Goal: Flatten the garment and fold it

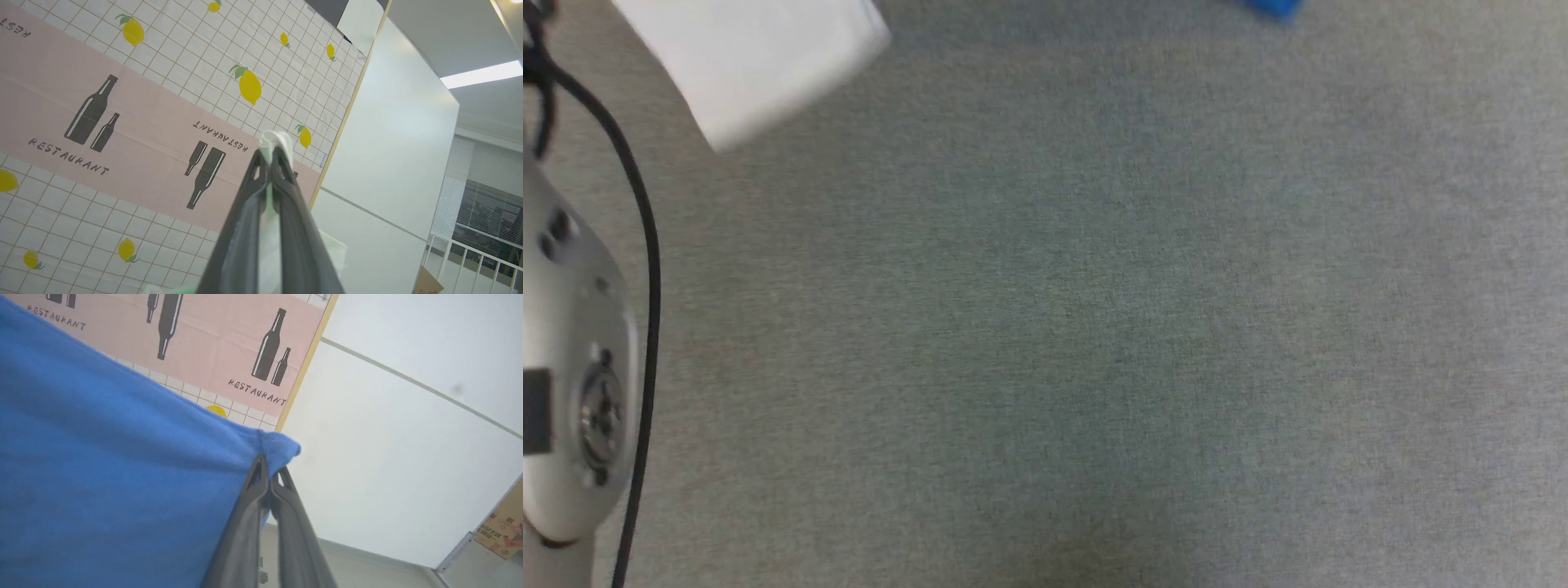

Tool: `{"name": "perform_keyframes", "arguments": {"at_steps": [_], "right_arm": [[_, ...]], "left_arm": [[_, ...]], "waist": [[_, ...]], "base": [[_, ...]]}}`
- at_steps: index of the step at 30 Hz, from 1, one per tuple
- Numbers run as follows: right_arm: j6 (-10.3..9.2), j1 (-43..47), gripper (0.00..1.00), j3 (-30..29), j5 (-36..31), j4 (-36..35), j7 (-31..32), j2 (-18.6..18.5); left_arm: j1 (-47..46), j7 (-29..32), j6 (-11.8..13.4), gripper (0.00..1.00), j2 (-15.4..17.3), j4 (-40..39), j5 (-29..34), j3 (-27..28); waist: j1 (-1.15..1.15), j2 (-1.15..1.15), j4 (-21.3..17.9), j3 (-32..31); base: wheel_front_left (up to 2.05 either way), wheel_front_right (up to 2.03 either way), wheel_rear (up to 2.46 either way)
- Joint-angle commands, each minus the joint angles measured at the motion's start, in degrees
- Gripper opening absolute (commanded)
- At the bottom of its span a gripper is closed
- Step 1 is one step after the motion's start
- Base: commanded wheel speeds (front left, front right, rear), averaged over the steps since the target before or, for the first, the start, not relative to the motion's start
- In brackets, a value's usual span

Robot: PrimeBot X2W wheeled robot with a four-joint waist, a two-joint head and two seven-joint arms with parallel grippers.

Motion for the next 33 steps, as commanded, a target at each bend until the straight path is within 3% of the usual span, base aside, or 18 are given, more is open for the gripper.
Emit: {"name": "perform_keyframes", "arguments": {"at_steps": [1,8,14,20,25,33], "right_arm": [[-0.10,-1.8,0.00,-0.5,-1.6,0.8,-2.0,0.7],[-0.10,-0.3,0.00,0.8,-4.2,5.2,-9.0,2.5],[-0.10,11.1,0.00,4.8,-0.5,9.2,-12.1,1.7],[-0.10,28.3,0.00,9.5,6.5,11.1,-11.4,0.8],[-0.10,40.7,0.00,11.8,10.5,9.6,-8.6,-0.8],[-0.10,56.6,0.00,11.9,13.7,3.6,-3.3,-3.8]], "left_arm": [[-1.6,-1.4,-1.0,0.00,0.1,0.9,0.5,0.2],[2.2,-4.0,-5.0,0.00,1.0,5.4,-1.2,0.0],[18.1,-2.1,-6.6,0.00,3.6,9.2,-1.6,-2.8],[39.5,4.4,-7.3,0.00,7.5,10.4,-0.7,-10.2],[56.9,10.2,-7.2,0.00,8.5,7.3,-4.4,-12.3],[82.8,16.6,-2.2,0.00,9.1,-3.1,-10.2,-12.5]], "waist": [[-0.02,0.31,-1.2,2.1],[-0.02,0.31,-0.2,0.5],[-0.02,0.31,1.2,-4.4],[-0.02,0.31,2.5,-12.3],[-0.02,0.31,3.3,-18.3],[-0.02,0.31,4.0,-24.2]], "base": [[0.00,0.00,0.00],[0.00,0.00,0.00],[0.00,0.00,0.00],[0.00,0.00,0.00],[0.00,0.00,0.00],[0.00,0.00,0.00]]}}
